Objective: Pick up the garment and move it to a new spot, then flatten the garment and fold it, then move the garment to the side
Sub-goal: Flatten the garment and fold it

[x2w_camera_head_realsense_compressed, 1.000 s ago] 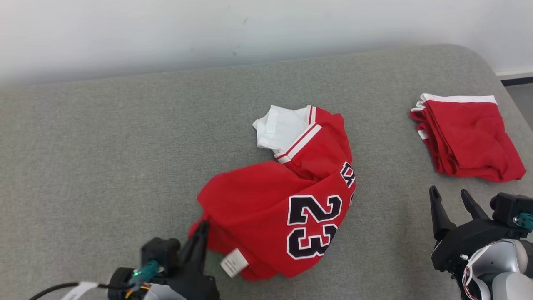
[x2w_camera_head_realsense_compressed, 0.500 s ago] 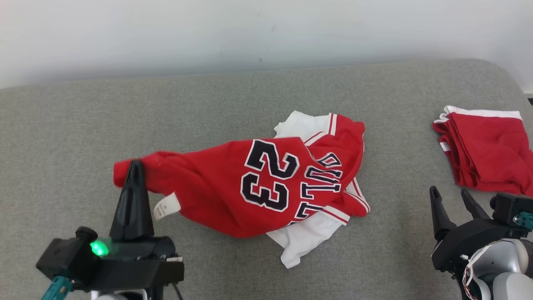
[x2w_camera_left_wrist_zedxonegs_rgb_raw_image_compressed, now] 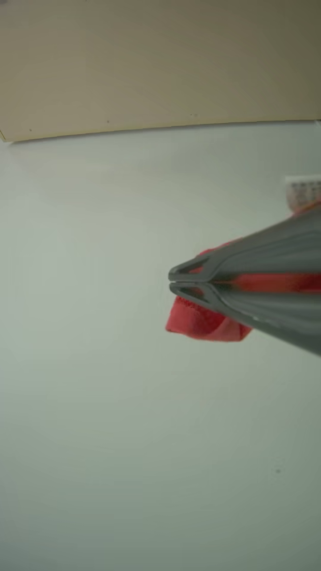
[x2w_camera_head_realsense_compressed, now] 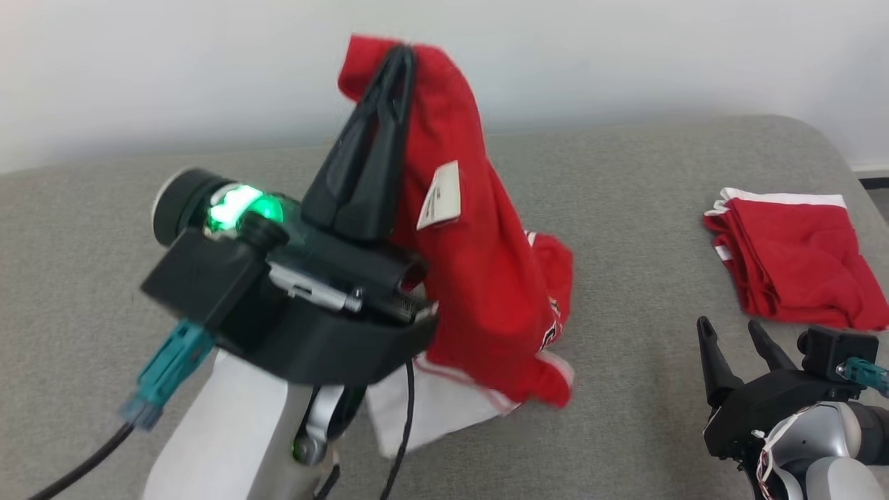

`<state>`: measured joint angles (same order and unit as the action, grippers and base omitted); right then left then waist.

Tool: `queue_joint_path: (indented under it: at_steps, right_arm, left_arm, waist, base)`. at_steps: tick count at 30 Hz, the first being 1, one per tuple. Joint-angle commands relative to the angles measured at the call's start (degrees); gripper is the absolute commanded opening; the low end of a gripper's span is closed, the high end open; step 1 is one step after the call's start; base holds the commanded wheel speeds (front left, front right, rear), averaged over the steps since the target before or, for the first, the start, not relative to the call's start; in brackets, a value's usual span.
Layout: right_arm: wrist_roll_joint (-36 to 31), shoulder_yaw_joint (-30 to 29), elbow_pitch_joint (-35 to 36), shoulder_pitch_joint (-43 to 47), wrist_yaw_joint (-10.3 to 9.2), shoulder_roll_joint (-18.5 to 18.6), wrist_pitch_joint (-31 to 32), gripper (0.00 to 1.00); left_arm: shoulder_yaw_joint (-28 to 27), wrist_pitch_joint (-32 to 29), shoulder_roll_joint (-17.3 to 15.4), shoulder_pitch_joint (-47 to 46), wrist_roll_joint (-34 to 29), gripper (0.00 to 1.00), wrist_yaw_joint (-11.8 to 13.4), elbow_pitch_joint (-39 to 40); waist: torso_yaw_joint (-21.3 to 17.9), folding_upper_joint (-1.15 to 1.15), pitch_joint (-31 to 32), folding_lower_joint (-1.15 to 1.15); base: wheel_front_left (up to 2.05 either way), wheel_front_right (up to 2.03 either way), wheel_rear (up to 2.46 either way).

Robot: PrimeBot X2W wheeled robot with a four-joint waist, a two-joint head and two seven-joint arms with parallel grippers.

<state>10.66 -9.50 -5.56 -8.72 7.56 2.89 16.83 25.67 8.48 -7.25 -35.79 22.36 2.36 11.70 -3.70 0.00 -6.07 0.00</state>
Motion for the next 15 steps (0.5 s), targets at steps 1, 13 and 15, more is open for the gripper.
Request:
queue_joint_path:
  at_steps: [1, 13, 15]
  right_arm:
    - [0.51, 0.26, -0.22, 0.43, -0.15, -0.01, -0.36, 1.00]
    - [2.18, 8.89, -0.12, 0.07, -0.14, -0.05, 3.01, 1.00]
    - [2.65, 13.25, -0.19, 0.15, -0.14, -0.07, 4.57, 1.00]
  left_arm:
    - [-0.55, -0.05, 0.03, -0.71, -1.03, 0.00, 0.99, -1.53]
    - [-9.33, 3.21, -4.43, 3.37, -0.55, 0.00, 6.44, -13.32]
    - [-9.98, 3.72, -4.81, 3.88, -0.61, 0.00, 6.75, -14.49]
  waist:
    - [-1.08, 0.00, -0.13, 0.00]
    - [-0.41, 0.00, -2.35, 0.00]
    - [0.55, 0.00, -2.74, 0.00]
  base:
    - [0.00, 0.00, 0.00]
    - [0.00, 0.00, 0.00]
    - [0.00, 0.00, 0.00]
